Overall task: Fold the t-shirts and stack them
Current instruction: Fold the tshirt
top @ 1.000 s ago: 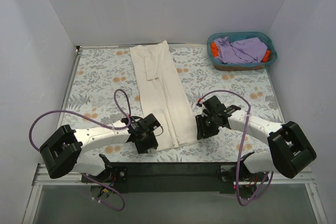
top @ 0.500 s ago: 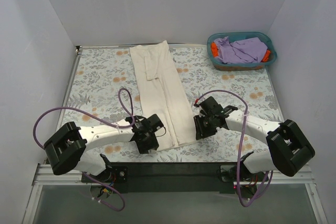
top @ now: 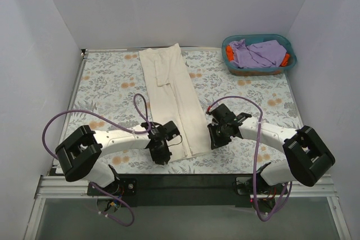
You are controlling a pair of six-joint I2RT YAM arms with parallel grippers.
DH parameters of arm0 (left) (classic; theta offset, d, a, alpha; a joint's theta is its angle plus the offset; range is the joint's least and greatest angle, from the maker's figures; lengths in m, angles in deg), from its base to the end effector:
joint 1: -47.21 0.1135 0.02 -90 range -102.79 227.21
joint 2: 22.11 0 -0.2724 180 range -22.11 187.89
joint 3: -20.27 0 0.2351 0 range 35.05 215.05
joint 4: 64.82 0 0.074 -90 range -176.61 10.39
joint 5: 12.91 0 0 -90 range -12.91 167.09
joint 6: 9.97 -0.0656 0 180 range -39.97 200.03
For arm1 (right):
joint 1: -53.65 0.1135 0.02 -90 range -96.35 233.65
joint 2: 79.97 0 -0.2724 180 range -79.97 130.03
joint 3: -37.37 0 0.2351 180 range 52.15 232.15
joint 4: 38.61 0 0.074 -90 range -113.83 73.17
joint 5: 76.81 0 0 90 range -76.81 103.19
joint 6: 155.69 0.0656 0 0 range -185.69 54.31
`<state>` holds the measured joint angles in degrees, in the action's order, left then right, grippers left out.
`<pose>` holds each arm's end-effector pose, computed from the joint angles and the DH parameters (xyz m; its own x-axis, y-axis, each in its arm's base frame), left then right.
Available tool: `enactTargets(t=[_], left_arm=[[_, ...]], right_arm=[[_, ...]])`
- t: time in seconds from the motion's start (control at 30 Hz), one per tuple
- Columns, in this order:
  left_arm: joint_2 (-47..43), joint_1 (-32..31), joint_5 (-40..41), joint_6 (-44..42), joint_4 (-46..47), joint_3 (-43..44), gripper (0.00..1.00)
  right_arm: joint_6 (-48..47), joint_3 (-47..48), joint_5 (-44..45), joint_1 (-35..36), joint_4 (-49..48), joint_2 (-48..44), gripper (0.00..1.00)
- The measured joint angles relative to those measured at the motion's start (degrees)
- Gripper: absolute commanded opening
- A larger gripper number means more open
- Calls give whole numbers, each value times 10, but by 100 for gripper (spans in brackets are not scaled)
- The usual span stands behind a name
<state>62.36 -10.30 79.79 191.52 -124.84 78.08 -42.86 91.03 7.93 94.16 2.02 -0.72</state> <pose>0.1164 -0.1771 0.1399 -0.5862 -0.8099 -0.0225 -0.8071 0.5861 -0.0711 0.1766 0.1588 0.1521 -0.9031 -0.2634 -0.3391 -0.3521 0.9063 0.2338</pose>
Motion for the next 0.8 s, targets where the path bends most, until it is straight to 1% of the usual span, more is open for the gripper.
enactTargets(t=[0.07, 0.13, 0.17, 0.23, 0.27, 0.63, 0.8], left_arm=[[5, 0, -2, -1, 1, 3, 13], [6, 0, -4, -1, 2, 4, 13], [6, 0, -4, -1, 2, 5, 7], [7, 0, -4, -1, 3, 5, 2], [7, 0, -4, -2, 3, 5, 0], [3, -1, -9, -20, -4, 13, 0], [-2, -14, -41, -42, -13, 7, 0]], right_arm=[[0, 0, 1, 2, -1, 1, 16], [-1, 0, 1, 2, -2, 2, 11], [-1, 0, 1, 3, -3, 2, 9], [-1, 0, 1, 3, -3, 3, 3], [-2, 0, 2, 3, -3, 3, 1], [-12, 1, -2, 4, 3, 2, 1], [-23, -2, -26, 14, 34, -4, 1]])
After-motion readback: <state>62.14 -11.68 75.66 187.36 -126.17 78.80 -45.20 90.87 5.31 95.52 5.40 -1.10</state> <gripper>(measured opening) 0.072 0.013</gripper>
